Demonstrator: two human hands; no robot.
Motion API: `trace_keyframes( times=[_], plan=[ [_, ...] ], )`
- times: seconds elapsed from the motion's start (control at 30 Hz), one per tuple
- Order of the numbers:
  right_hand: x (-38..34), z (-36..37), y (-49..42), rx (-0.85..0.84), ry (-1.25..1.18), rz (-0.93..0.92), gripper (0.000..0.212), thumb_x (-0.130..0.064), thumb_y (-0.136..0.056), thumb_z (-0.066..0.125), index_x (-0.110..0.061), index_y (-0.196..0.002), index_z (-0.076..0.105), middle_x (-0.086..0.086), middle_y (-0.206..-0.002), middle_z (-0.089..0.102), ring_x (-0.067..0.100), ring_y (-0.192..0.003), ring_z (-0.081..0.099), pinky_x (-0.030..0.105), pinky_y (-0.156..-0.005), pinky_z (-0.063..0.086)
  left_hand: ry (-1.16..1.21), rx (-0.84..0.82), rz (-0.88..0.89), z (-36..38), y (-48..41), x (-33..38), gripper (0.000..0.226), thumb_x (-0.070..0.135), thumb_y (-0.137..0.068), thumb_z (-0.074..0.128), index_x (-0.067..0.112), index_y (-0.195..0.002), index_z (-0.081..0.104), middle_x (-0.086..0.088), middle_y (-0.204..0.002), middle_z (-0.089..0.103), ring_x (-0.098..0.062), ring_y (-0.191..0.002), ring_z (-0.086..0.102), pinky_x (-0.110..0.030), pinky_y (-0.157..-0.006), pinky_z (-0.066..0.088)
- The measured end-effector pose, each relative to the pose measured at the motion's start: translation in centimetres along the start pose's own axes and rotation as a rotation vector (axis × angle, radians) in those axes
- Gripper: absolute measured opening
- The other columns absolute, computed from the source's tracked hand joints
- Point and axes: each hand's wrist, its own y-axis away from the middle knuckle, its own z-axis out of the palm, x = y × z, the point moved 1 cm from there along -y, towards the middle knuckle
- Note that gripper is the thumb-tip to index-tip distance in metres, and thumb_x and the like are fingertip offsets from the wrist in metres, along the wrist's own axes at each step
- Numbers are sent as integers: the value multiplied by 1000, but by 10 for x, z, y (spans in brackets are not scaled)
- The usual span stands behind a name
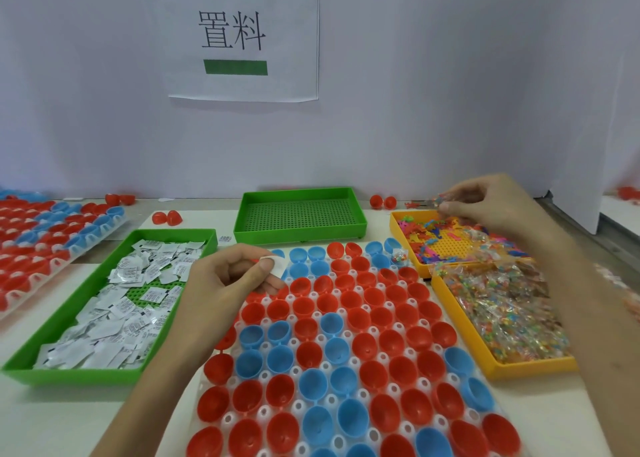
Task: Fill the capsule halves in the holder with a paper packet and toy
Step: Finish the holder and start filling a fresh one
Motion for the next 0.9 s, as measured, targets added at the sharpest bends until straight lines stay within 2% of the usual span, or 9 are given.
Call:
trace_keyframes(
  times=[0.1, 0.2, 0.27, 0.33, 0.43, 0.5, 0.57, 0.67, 0.9],
  plan=[
    [-3, -29, 5, -174, 115, 7, 6, -13, -88, 74, -17, -92, 76, 2, -85, 78, 24, -79, 73, 42, -78, 57, -9, -3, 4, -1, -1, 1, 11, 8, -89, 66, 1, -96, 70, -15, -72, 75, -19, -65, 73, -20, -65, 57],
    [-5, -53, 17, -474, 278, 78, 7, -30, -84, 75, -30, -90, 79, -4, -92, 78, 13, -83, 75, 32, -74, 52, -18, 17, 13, -4, -1, 2, 11, 11, -88, 67, 4, -95, 71, -14, -72, 75, -19, -65, 73, -21, -67, 59],
    [-9, -62, 23, -530, 389, 101, 27, -54, -67, 77, -43, -91, 78, -14, -95, 77, -1, -88, 71, 27, -80, 49, -16, 37, 10, -6, 0, 2, 9, 12, -87, 67, 7, -94, 71, -13, -72, 75, -19, -65, 73, -21, -67, 59],
    [-8, -63, 24, -450, 422, 108, 32, -61, -60, 77, -45, -88, 78, -19, -91, 76, -5, -87, 68, 25, -83, 46, -6, 48, 3, -4, 1, 1, 12, 16, -85, 68, 9, -93, 72, -12, -72, 75, -19, -65, 73, -21, -67, 59],
    [9, -50, 17, -228, 361, 139, 15, -45, -75, 80, -33, -84, 79, -9, -88, 77, 9, -85, 69, 28, -77, 48, 5, 42, -10, -3, 3, -1, 17, 18, -83, 68, 7, -94, 72, -13, -72, 75, -19, -65, 73, -20, -66, 59],
    [28, -35, 10, -163, 405, 195, 19, -37, -84, 77, -25, -99, 75, 2, -110, 73, 19, -98, 66, 35, -84, 50, -5, 30, -14, -2, 4, -3, 18, 17, -83, 68, 5, -96, 72, -14, -73, 75, -19, -65, 73, -20, -66, 58],
    [45, -17, 9, -217, 440, 284, 44, -38, -88, 74, -20, -126, 64, 9, -134, 60, 26, -119, 58, 39, -99, 46, -7, 25, -19, -2, 4, -4, 19, 18, -83, 68, 5, -96, 72, -14, -73, 75, -20, -65, 73, -19, -64, 58],
    [59, 0, 7, -240, 440, 330, 58, -36, -92, 70, -16, -143, 51, 10, -148, 48, 27, -133, 48, 37, -107, 39, 6, 21, -24, -2, 2, -4, 20, 20, -81, 69, 7, -95, 73, -15, -73, 75, -21, -66, 74, -19, -64, 57],
    [63, -8, 0, -23, 424, 214, 22, -18, -86, 77, -14, -107, 74, 6, -102, 71, 20, -83, 64, 28, -68, 46, 3, 14, -10, -2, -1, -4, 21, 22, -79, 68, 7, -94, 73, -15, -72, 75, -22, -66, 74, -19, -64, 58]
  ],
)
